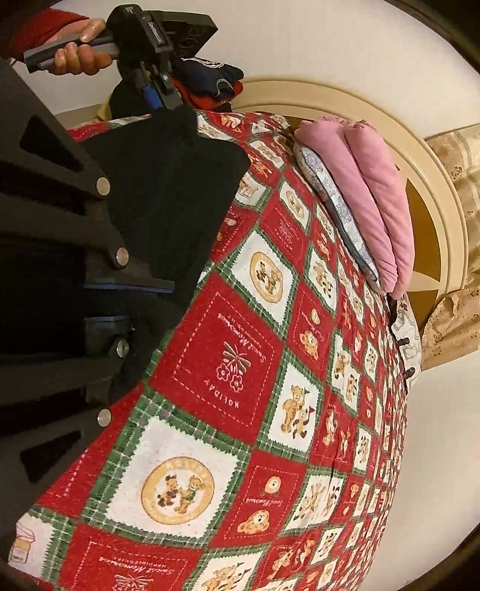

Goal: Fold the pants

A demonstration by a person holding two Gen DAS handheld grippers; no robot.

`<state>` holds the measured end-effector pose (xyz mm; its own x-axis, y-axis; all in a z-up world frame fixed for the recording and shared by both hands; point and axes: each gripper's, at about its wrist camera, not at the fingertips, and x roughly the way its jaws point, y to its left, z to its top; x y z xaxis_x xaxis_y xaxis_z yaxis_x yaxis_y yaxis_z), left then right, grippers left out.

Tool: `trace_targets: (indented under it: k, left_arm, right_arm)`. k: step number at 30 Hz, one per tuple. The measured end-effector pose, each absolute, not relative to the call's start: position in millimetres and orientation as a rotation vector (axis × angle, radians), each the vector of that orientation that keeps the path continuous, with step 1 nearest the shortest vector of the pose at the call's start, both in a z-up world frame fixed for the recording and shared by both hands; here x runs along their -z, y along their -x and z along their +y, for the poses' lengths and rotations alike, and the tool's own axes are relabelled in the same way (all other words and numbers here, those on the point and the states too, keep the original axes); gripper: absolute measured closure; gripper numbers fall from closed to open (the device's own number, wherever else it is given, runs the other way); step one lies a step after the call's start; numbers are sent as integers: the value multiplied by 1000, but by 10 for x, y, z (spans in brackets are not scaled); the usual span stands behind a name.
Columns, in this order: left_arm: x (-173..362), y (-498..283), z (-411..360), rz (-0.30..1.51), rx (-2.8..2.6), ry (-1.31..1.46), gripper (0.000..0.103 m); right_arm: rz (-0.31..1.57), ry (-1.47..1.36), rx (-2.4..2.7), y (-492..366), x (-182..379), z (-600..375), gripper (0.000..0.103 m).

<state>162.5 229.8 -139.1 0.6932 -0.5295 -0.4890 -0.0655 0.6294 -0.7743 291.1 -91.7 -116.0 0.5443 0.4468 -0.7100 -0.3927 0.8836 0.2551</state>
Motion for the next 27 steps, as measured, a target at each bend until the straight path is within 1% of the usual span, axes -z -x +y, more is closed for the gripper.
trace_targets:
  k: [1,3,10,11,12,15,16,18,19,21,23,25,27]
  left_arm:
    - [1347,-1635,2301,768,292,841,73]
    - [1255,-1654,2304,746,285,798,76]
    - [997,-1873,2312,734,275,575,85]
    - [950,-1875,2322,722,280,537,87]
    - [887,-1873,2327,706,284,485,90]
    - [731,-1841,2344,663,281,260,93]
    - [747,-1841,2370,679,272,179,93]
    - [864,-1904,2419,750,209,35,93]
    - [937,-1908,2459,788,162,-19,93]
    - [1004,-1884,2549,834,136,5,94]
    - [953,-1785,2555,803,187,99,93]
    - [889,-1717,2440,768,222,120,93]
    - [856,-1711,2272,775,285,136,92]
  right_arm:
    - [866,-70,-500,-2888,1143,-917,93]
    - [842,-63,-501,-2786,1052,-923,93]
    - [683,74,-500,-2287,786,-731,92]
    - [679,82,-504,-2253,780,-716,92]
    - [683,84,-510,-2215,784,-709,92]
    - [749,73,-520,-2231,881,-754,90]
    - [777,64,-517,-2249,936,-802,89]
    - [817,9,-518,-2304,1014,-939,77]
    - [836,-51,-537,-2339,1026,-1028,75]
    - [854,-211,-571,-2429,1010,-1245,70]
    - [843,-319,-555,-2513,972,-1430,70]
    - [823,-354,-501,-2602,883,-1583,70]
    - [771,-333,-427,-2598,743,-1672,70]
